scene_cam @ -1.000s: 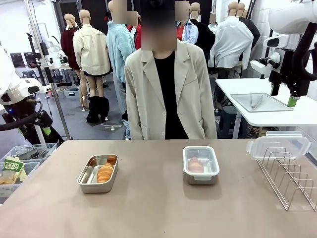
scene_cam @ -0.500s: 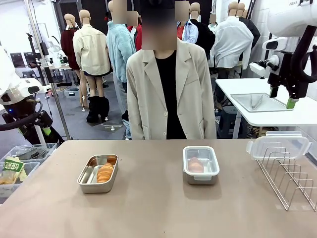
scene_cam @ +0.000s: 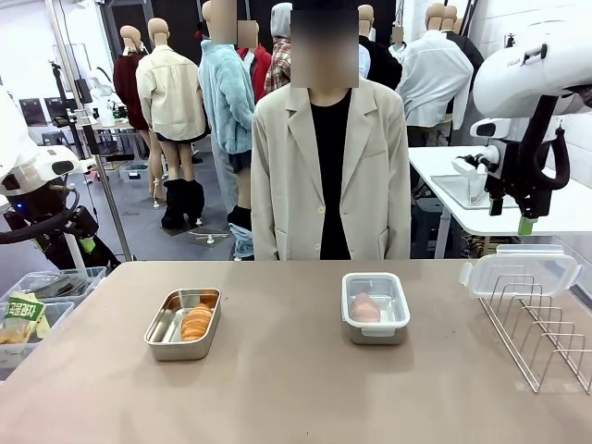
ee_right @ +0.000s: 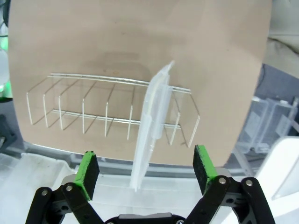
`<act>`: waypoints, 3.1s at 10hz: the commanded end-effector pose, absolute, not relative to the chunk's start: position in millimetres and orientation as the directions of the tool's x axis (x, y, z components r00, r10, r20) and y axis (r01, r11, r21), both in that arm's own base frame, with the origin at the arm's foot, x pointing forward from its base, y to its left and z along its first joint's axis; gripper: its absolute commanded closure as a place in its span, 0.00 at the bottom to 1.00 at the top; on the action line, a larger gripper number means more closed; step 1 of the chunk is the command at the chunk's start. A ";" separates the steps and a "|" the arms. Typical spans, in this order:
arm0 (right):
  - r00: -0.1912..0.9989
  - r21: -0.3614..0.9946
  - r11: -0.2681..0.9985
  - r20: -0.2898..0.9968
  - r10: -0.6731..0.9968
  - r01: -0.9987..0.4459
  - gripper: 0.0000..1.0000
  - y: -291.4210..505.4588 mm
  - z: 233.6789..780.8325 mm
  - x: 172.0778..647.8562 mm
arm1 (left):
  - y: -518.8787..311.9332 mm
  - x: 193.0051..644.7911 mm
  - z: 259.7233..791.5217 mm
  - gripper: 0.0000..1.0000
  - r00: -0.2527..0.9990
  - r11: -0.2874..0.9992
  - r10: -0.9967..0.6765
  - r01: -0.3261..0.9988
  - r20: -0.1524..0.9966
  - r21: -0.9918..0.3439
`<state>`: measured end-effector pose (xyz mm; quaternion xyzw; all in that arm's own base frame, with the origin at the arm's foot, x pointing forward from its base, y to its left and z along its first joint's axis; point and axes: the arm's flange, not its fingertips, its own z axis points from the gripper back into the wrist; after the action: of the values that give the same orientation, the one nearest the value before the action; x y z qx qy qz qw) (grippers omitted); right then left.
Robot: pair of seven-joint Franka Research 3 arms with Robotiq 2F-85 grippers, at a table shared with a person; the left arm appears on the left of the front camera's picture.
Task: Place the bread in airtight containers.
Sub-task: Pick up one Airtight Container lid and hand it to the human, then release when the human grabs the Airtight Container lid.
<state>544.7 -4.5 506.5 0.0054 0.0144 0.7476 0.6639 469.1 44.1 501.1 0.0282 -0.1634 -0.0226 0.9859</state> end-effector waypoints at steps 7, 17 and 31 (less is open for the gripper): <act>-0.051 -0.070 -0.058 -0.102 0.994 -0.996 0.00 -10.2 446.1 548.4 | 43.9 468.0 502.1 0.00 0.945 0.998 -0.039 0.019 0.324 0.066; 0.032 -0.028 0.030 -0.096 0.995 -0.999 0.38 -5.9 420.0 575.1 | 43.9 468.0 502.1 0.00 0.945 0.998 -0.039 0.019 0.324 0.066; -0.020 -0.120 -0.040 -0.167 0.986 -0.992 1.00 5.4 463.9 558.0 | 43.9 468.0 502.1 0.00 0.945 0.998 -0.039 0.019 0.324 0.066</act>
<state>565.5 0.0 450.3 -0.0751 0.0179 0.7118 0.6981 469.1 44.1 501.1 0.0282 -0.1633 -0.0226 0.9859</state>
